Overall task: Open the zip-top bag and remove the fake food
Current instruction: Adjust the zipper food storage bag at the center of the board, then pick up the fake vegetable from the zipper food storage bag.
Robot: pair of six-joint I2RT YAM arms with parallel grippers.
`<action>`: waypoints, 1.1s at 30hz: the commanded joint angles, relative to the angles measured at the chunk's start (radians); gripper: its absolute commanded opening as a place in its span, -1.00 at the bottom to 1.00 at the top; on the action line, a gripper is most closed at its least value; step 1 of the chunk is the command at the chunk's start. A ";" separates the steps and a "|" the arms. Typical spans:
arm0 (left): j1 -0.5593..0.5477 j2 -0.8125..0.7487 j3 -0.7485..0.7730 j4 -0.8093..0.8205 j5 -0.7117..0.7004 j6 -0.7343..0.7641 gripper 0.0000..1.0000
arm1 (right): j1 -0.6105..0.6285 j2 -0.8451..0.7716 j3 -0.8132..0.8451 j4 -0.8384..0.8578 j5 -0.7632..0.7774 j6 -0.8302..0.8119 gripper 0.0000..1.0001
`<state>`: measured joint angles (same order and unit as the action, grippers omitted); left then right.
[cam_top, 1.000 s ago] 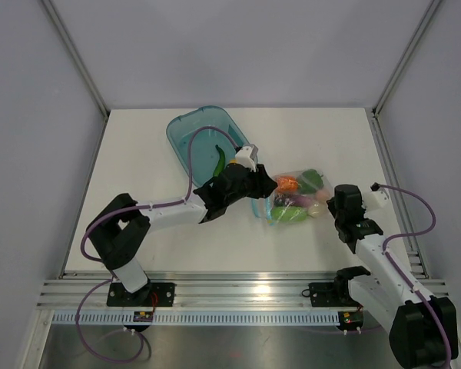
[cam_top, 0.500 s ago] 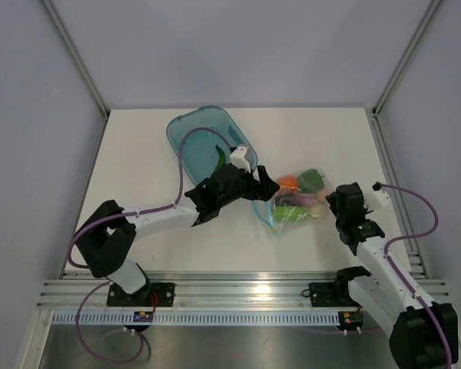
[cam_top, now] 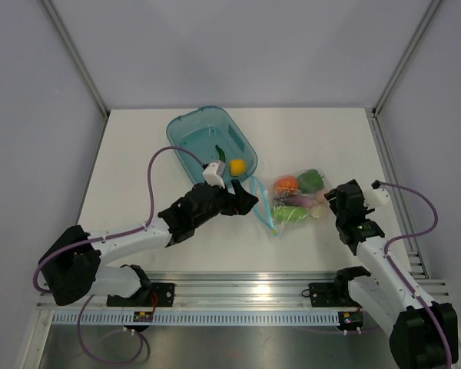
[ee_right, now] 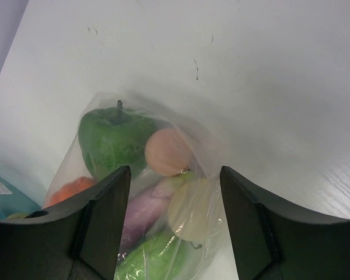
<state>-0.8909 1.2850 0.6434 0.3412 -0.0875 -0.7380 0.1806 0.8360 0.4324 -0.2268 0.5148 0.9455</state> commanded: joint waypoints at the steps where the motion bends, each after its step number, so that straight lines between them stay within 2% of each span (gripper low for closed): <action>1: 0.003 -0.030 -0.005 -0.017 -0.051 -0.024 0.68 | -0.006 0.003 0.043 0.047 0.024 -0.027 0.41; 3: 0.003 -0.023 -0.017 -0.033 -0.044 -0.037 0.65 | -0.006 0.006 0.045 0.053 0.022 -0.028 0.41; 7: 0.003 0.023 -0.015 -0.034 -0.012 -0.058 0.40 | -0.006 0.009 0.045 0.060 0.014 -0.027 0.42; 11: 0.004 0.118 0.047 -0.060 0.015 -0.072 0.04 | -0.006 0.009 0.043 0.064 0.014 -0.027 0.43; 14: 0.004 0.203 0.087 -0.059 0.043 -0.087 -0.10 | -0.006 0.003 0.042 0.067 0.014 -0.028 0.43; 17: 0.004 0.272 0.117 -0.039 0.068 -0.101 -0.12 | -0.006 -0.005 0.042 0.066 0.013 -0.027 0.44; 21: 0.004 0.355 0.235 -0.088 0.074 -0.100 -0.12 | -0.006 -0.012 0.040 0.067 0.008 -0.027 0.44; 24: 0.003 0.392 0.288 -0.090 0.077 -0.087 -0.05 | -0.004 -0.015 0.039 0.067 0.001 -0.031 0.44; 33: 0.003 0.481 0.383 -0.059 0.124 0.074 0.10 | -0.004 0.009 0.092 0.057 -0.025 -0.089 0.50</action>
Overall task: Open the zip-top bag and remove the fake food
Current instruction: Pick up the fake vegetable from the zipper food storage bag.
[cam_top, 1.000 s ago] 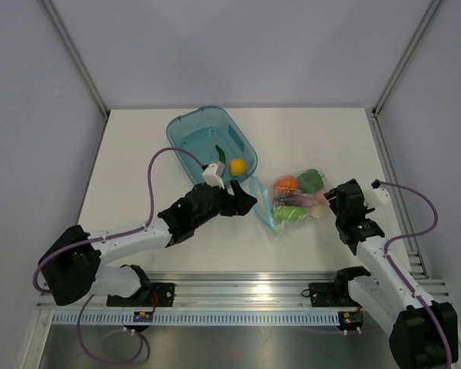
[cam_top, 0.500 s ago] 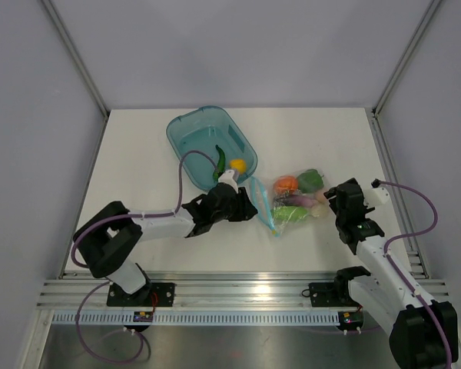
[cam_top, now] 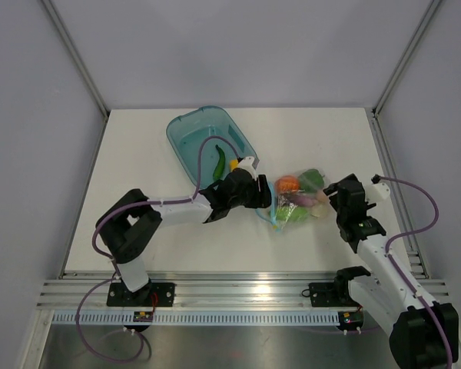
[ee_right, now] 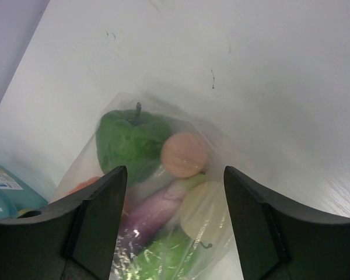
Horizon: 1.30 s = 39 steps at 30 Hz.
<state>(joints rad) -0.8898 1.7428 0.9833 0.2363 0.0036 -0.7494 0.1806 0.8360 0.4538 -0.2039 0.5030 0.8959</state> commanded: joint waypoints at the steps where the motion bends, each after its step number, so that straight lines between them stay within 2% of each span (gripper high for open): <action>1: 0.000 0.026 0.044 0.046 0.036 0.103 0.12 | -0.006 0.021 0.083 0.026 -0.030 -0.043 0.51; 6: 0.002 0.021 0.025 0.080 0.042 0.131 0.21 | -0.006 0.119 0.198 -0.012 -0.148 -0.080 0.54; 14: 0.002 0.052 0.037 0.066 0.019 0.173 0.27 | -0.003 0.279 0.365 -0.032 -0.254 -0.182 0.54; 20: 0.002 0.105 0.014 0.115 0.032 0.125 0.28 | 0.008 0.396 0.395 0.012 -0.336 -0.190 0.53; 25: 0.000 0.141 0.035 0.178 0.052 0.130 0.31 | 0.051 0.488 0.457 0.011 -0.299 -0.210 0.51; 31: -0.014 0.152 0.077 0.136 0.042 0.191 0.37 | 0.125 0.597 0.484 0.004 -0.261 -0.223 0.51; 39: -0.038 0.181 0.109 0.146 0.059 0.235 0.41 | 0.131 0.676 0.477 0.029 -0.325 -0.232 0.44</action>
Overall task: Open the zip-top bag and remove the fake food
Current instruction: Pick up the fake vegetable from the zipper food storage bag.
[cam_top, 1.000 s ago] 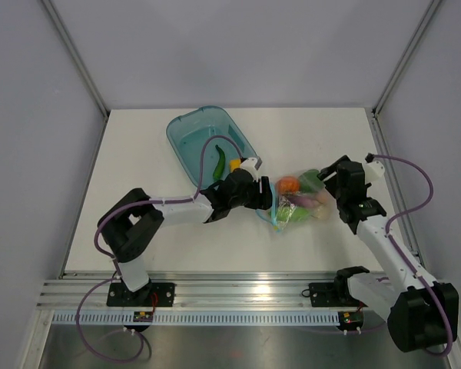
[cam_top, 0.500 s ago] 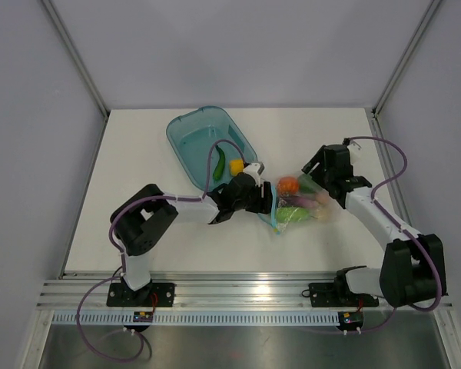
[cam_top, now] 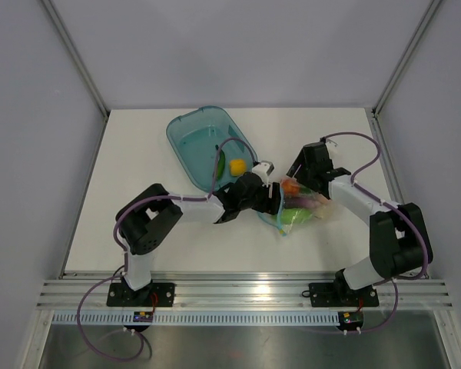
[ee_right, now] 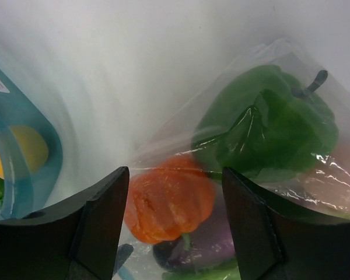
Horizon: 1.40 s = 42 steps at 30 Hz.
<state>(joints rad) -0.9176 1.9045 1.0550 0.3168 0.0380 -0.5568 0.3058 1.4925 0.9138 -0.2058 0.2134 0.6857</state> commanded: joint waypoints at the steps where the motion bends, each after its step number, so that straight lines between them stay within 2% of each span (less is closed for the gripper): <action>1: -0.013 0.021 0.036 0.077 0.034 0.046 0.41 | 0.006 0.026 0.019 0.032 -0.045 -0.023 0.43; 7: -0.047 0.019 0.046 0.068 0.028 0.104 0.42 | 0.006 0.043 0.014 0.029 -0.059 -0.035 0.43; 11: -0.092 0.021 0.062 0.045 0.016 0.197 0.42 | 0.006 0.045 0.022 0.005 -0.046 -0.046 0.41; 14: -0.102 0.022 0.060 0.044 0.014 0.204 0.42 | 0.007 0.020 0.016 0.000 -0.028 -0.048 0.42; 17: -0.106 0.025 0.053 0.039 -0.021 0.196 0.42 | 0.006 -0.041 0.005 -0.026 0.030 -0.049 0.55; 18: -0.106 0.027 0.053 0.038 -0.035 0.193 0.42 | 0.006 -0.057 -0.004 -0.038 0.046 -0.048 0.65; 26: -0.106 0.016 0.053 0.028 -0.059 0.190 0.41 | 0.006 -0.152 -0.004 -0.151 0.176 -0.064 0.74; 30: -0.106 0.005 0.045 0.033 -0.058 0.193 0.42 | 0.006 -0.182 -0.019 -0.202 0.191 -0.043 0.92; 35: -0.107 -0.001 0.042 0.045 -0.044 0.205 0.41 | 0.006 -0.173 -0.019 -0.262 0.211 -0.012 0.99; 42: -0.135 -0.019 0.026 0.077 -0.046 0.262 0.45 | 0.006 -0.103 -0.041 -0.253 0.179 0.006 0.99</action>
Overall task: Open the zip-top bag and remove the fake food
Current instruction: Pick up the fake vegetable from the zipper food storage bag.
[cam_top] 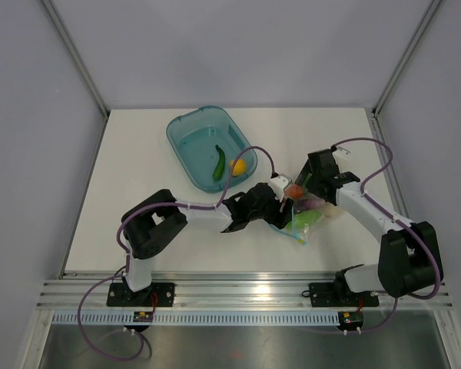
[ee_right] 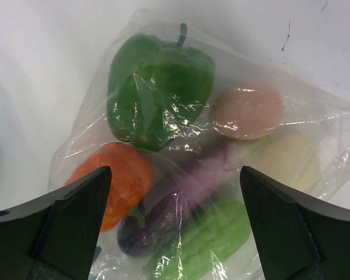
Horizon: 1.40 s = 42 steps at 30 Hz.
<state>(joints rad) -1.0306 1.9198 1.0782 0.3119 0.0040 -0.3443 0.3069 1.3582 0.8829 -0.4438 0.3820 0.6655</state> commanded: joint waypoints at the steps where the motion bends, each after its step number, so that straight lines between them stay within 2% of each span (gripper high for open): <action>1: -0.026 -0.030 0.006 0.081 -0.010 0.062 0.46 | 0.005 0.036 -0.015 -0.010 -0.001 0.032 0.99; 6: -0.066 0.001 0.049 0.050 -0.010 0.119 0.45 | 0.006 0.061 -0.047 0.045 -0.058 0.043 0.89; 10: -0.106 0.042 0.078 0.024 -0.029 0.172 0.45 | 0.006 0.084 -0.050 0.062 -0.068 0.052 0.60; 13: -0.126 0.061 0.103 0.003 -0.036 0.192 0.45 | 0.005 0.094 -0.050 0.073 -0.081 0.049 0.47; 14: -0.137 0.067 0.107 -0.003 -0.036 0.198 0.45 | 0.005 0.094 -0.053 0.080 -0.084 0.045 0.32; 17: -0.152 0.083 0.130 -0.026 -0.051 0.226 0.45 | 0.006 0.088 -0.062 0.094 -0.094 0.040 0.06; 21: -0.169 0.111 0.166 -0.060 -0.079 0.238 0.45 | 0.005 0.082 -0.064 0.099 -0.098 0.040 -0.05; 29: -0.177 0.143 0.216 -0.066 -0.116 0.232 0.54 | 0.005 0.085 -0.068 0.109 -0.107 0.039 -0.13; 32: -0.175 0.174 0.245 -0.097 -0.171 0.222 0.53 | 0.005 0.088 -0.067 0.113 -0.114 0.039 -0.22; 35: -0.175 0.202 0.276 -0.126 -0.214 0.208 0.37 | 0.005 0.088 -0.065 0.113 -0.118 0.040 -0.37; 36: -0.175 0.208 0.284 -0.135 -0.216 0.208 0.19 | 0.005 0.087 -0.065 0.114 -0.117 0.040 -0.39; 39: -0.177 0.223 0.315 -0.168 -0.217 0.208 -0.10 | 0.005 0.082 -0.067 0.113 -0.112 0.043 -0.46; 42: -0.175 0.222 0.318 -0.174 -0.223 0.196 -0.09 | 0.005 0.076 -0.073 0.117 -0.115 0.046 -0.56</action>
<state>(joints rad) -1.2060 2.1338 1.3479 0.1326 -0.1776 -0.1425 0.3058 1.4487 0.8146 -0.3450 0.2749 0.7078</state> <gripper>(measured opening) 0.458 0.236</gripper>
